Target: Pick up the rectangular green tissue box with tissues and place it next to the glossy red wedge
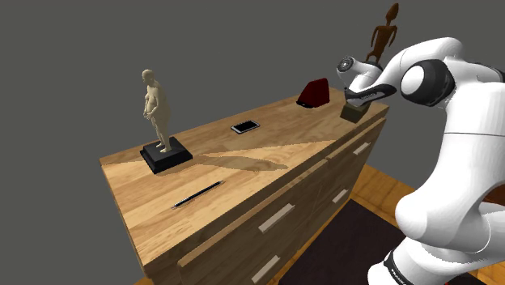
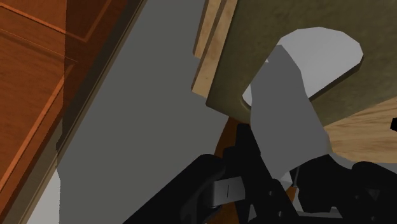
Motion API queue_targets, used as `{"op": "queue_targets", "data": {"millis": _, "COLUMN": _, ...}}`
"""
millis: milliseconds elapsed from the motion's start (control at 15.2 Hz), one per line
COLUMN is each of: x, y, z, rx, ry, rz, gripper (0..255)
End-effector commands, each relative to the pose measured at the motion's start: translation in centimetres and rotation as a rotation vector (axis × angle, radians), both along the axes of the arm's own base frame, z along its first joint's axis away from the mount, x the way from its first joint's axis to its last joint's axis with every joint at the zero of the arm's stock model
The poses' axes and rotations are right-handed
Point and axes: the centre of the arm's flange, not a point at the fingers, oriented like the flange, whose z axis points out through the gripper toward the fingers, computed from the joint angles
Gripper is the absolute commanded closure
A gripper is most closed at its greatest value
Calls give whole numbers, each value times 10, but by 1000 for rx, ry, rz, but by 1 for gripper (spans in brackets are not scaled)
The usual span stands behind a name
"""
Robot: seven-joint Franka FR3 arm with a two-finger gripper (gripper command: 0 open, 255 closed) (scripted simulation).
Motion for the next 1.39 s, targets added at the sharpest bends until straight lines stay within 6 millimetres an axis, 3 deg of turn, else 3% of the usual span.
{"op": "queue_targets", "data": {"millis": 0, "x": -1, "y": 1, "z": -12, "rx": 0, "ry": -1, "rz": 0, "gripper": 255}}
{"op": "queue_targets", "data": {"millis": 528, "x": -1, "y": 1, "z": -12, "rx": 0, "ry": -1, "rz": 0, "gripper": 255}}
{"op": "queue_targets", "data": {"millis": 594, "x": -1, "y": 1, "z": -12, "rx": 0, "ry": -1, "rz": 0, "gripper": 0}}
{"op": "queue_targets", "data": {"millis": 924, "x": -1, "y": 1, "z": -12, "rx": 0, "ry": -1, "rz": 0, "gripper": 0}}
{"op": "queue_targets", "data": {"millis": 1188, "x": 3, "y": 42, "z": 16, "rx": 0, "ry": -1, "rz": 0, "gripper": 0}}
{"op": "queue_targets", "data": {"millis": 1320, "x": 3, "y": 42, "z": 16, "rx": 0, "ry": -1, "rz": 0, "gripper": 0}}
